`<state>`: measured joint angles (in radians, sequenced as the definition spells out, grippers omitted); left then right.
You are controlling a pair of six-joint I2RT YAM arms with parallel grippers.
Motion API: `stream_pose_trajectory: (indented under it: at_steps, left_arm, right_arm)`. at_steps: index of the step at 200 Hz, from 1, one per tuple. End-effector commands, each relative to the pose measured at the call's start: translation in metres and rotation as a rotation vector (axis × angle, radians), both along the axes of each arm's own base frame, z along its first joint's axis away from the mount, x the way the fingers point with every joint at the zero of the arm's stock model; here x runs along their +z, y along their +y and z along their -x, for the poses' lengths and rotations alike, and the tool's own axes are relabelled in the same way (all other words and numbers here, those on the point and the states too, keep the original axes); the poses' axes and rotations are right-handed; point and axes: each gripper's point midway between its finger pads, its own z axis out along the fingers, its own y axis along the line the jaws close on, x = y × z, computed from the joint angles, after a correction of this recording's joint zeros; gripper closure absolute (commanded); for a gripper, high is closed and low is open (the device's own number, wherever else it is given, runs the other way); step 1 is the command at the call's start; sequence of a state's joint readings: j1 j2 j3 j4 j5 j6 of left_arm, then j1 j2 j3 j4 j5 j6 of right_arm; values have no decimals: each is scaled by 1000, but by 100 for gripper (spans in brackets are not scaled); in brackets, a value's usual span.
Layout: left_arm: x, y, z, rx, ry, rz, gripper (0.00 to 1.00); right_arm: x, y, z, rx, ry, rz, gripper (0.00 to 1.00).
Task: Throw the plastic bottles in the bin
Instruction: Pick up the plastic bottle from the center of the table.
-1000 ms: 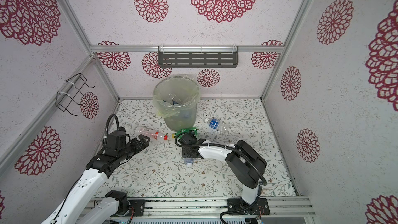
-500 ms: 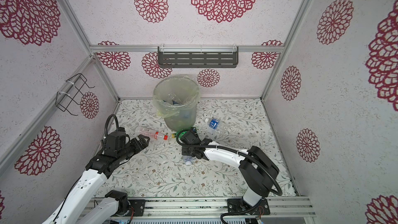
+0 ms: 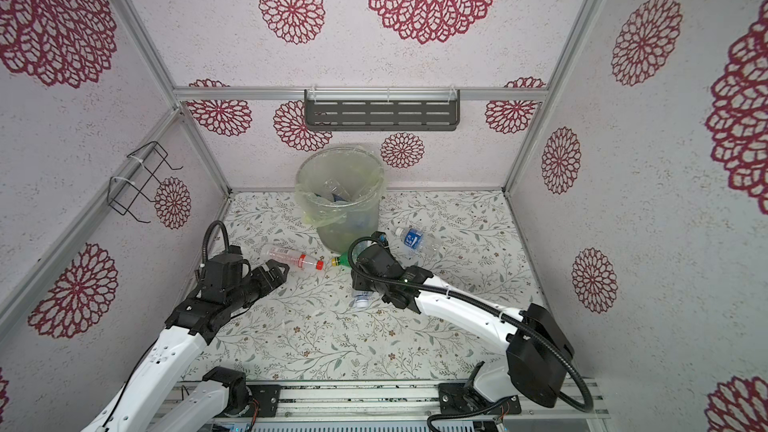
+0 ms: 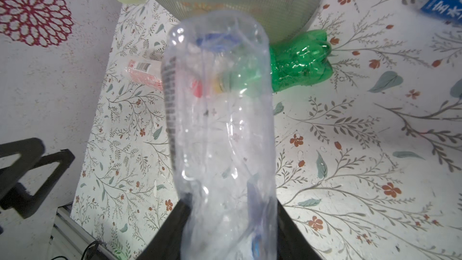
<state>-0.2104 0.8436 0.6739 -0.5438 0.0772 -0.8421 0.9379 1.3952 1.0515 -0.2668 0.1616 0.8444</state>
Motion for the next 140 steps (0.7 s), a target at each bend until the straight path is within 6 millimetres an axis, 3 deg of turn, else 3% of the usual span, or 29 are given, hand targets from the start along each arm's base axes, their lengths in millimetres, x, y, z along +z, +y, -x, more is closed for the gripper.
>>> stream_pose_trajectory:
  at_steps: [1,79,140]
  left_arm:
    - [-2,4,0,15,-2,-2,3]
    - [-2,3,-1,13,0,0,3]
    - [2,2,-3,8,-7,2,3]
  right_arm:
    - [34,-9,-4,-18,-95,-22,53]
    - [91,-32,-5,-60,-222,-128,55]
    - [139,-31,-11,-39,-307,-184,56]
